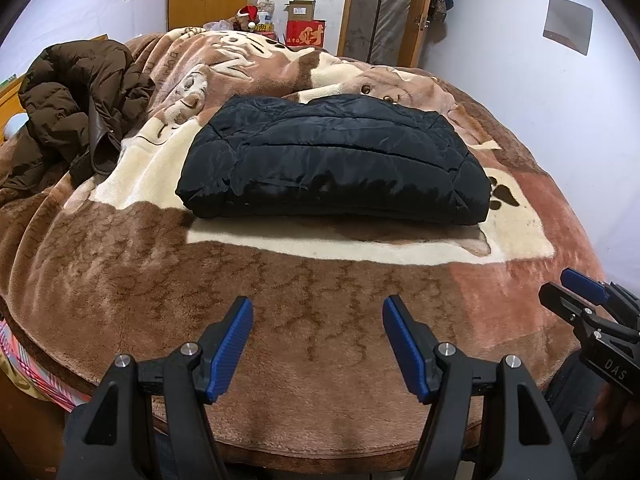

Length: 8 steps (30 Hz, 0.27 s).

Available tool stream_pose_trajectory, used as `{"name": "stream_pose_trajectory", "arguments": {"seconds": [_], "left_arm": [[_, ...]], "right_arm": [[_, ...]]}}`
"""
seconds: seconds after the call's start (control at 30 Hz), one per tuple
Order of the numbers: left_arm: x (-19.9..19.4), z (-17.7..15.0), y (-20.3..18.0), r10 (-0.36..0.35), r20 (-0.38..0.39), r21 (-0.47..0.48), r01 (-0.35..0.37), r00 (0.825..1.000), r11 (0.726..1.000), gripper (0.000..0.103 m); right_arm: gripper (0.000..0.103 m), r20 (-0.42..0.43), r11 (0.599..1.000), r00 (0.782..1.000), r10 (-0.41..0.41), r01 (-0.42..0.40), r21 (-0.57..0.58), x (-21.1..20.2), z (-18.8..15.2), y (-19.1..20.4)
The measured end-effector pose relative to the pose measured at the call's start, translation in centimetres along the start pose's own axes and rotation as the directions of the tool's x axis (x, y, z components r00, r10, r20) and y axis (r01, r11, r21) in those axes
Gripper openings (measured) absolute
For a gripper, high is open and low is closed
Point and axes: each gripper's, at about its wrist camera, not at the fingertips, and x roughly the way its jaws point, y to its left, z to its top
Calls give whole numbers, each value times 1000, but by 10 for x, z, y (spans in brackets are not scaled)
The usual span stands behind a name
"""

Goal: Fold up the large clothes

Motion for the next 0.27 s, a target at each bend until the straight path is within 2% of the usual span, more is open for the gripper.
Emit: {"name": "stream_pose_trajectory", "arguments": {"seconds": [0.27], "left_arm": [[3, -1, 1, 10, -1, -10, -10, 1000, 1000, 69]], "right_arm": [[56, -1, 1000, 1000, 2, -2, 0, 0, -1, 0]]}}
